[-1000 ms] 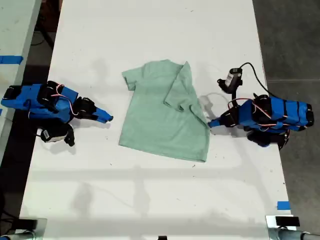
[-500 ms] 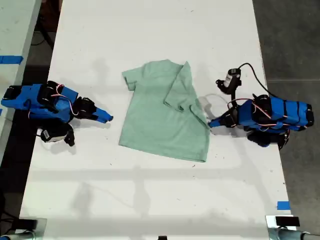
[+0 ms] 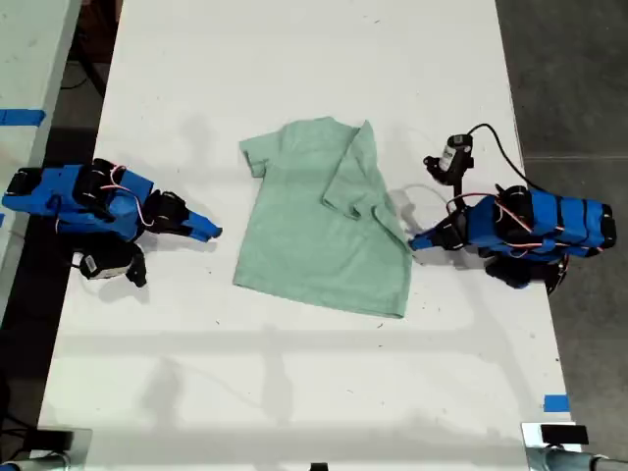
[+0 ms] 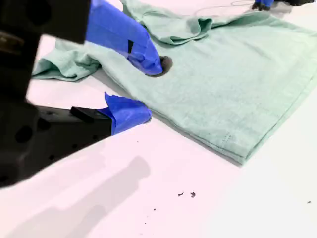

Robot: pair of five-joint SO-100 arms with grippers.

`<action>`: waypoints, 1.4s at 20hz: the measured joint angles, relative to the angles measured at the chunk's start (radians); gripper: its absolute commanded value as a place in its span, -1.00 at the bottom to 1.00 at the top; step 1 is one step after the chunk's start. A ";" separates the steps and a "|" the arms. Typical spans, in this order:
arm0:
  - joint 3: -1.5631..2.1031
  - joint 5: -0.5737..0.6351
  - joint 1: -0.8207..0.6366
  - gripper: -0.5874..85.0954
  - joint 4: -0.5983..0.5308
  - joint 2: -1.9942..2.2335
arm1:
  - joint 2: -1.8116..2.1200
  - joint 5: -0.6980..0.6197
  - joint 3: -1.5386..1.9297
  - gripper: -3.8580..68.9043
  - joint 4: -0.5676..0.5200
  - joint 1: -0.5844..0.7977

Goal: Fold t shirt

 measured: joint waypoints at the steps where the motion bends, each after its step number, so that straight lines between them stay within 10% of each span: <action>1: 0.000 -0.002 0.000 -0.70 0.003 0.000 | 0.000 0.000 0.000 -0.71 0.000 0.000; 13: 0.000 -0.035 -0.348 -0.68 0.009 0.000 | 0.000 0.000 0.000 -0.71 0.000 0.000; 28: 0.000 -0.035 -0.339 -0.63 0.009 0.000 | 0.000 0.000 0.000 -0.71 0.000 0.000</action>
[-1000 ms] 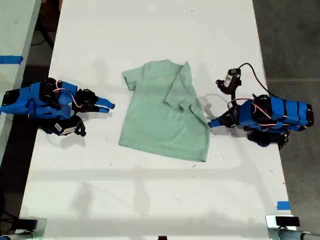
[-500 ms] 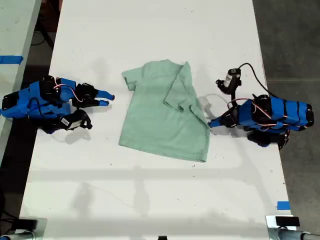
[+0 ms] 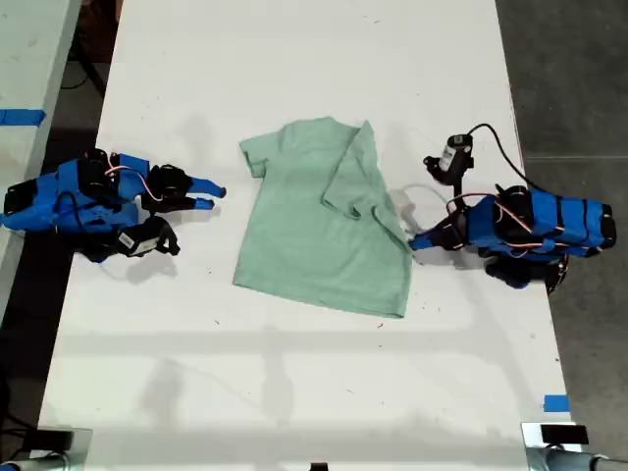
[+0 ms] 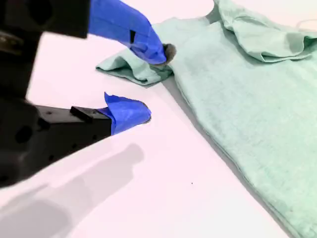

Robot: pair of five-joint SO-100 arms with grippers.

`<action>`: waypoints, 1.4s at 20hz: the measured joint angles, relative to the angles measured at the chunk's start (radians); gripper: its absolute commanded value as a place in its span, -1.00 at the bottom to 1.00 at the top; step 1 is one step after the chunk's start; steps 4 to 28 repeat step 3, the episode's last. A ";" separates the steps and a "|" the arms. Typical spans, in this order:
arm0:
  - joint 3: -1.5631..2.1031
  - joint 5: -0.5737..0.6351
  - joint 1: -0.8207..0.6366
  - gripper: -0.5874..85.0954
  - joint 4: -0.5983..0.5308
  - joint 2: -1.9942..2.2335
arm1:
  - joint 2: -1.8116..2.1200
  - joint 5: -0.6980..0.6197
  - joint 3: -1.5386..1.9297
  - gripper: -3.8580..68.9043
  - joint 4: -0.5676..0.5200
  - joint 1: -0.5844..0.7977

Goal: Fold t shirt

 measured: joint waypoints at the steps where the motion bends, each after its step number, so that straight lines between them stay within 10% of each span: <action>1: 0.000 0.000 0.000 -0.63 0.000 0.000 | 0.000 0.000 0.000 -0.71 0.000 0.000; 28: 0.000 0.000 0.000 -0.63 0.000 0.000 | 0.000 0.000 0.000 -0.71 0.000 0.000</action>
